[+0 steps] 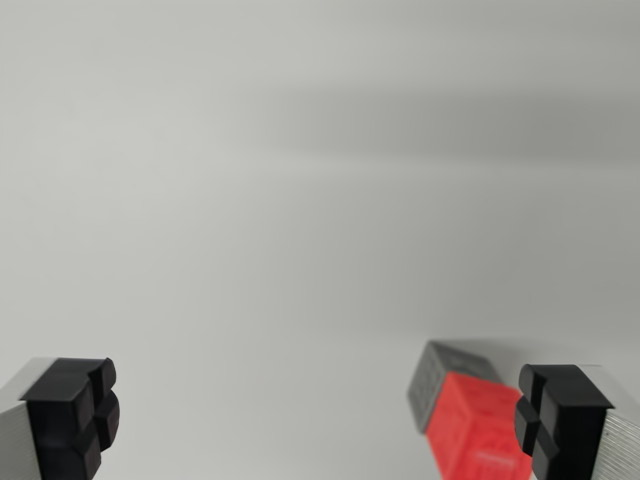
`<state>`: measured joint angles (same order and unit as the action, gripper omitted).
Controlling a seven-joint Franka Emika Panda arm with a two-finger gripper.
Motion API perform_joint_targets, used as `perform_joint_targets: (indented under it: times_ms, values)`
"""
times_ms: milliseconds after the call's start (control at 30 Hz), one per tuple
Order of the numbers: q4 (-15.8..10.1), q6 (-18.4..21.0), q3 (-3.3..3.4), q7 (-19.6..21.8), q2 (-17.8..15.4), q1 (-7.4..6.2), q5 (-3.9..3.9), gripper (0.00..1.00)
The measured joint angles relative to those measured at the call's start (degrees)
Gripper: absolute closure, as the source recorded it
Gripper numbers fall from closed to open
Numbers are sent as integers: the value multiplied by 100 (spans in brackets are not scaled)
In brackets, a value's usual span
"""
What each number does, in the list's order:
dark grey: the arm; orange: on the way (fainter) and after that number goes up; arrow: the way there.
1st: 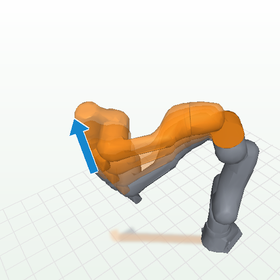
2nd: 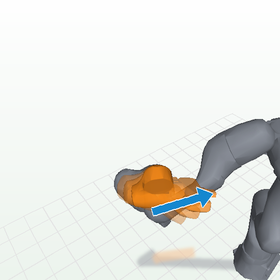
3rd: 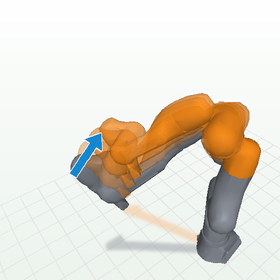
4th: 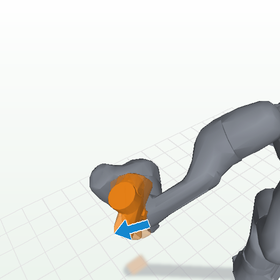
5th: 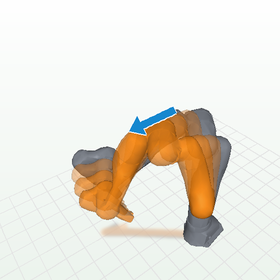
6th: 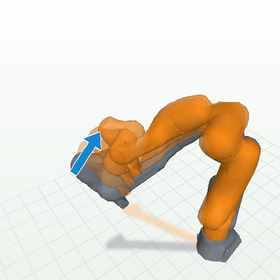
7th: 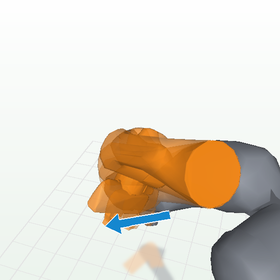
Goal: Destack cube
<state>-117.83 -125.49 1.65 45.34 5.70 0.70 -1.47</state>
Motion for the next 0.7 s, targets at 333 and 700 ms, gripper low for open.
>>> perform_joint_targets:
  times_ms: [333, 700]
  values:
    - [-502, -277, 90, 15, -200, 79, 15, 0]
    - [-1065, -597, 214, 22, -406, 171, 31, 0]
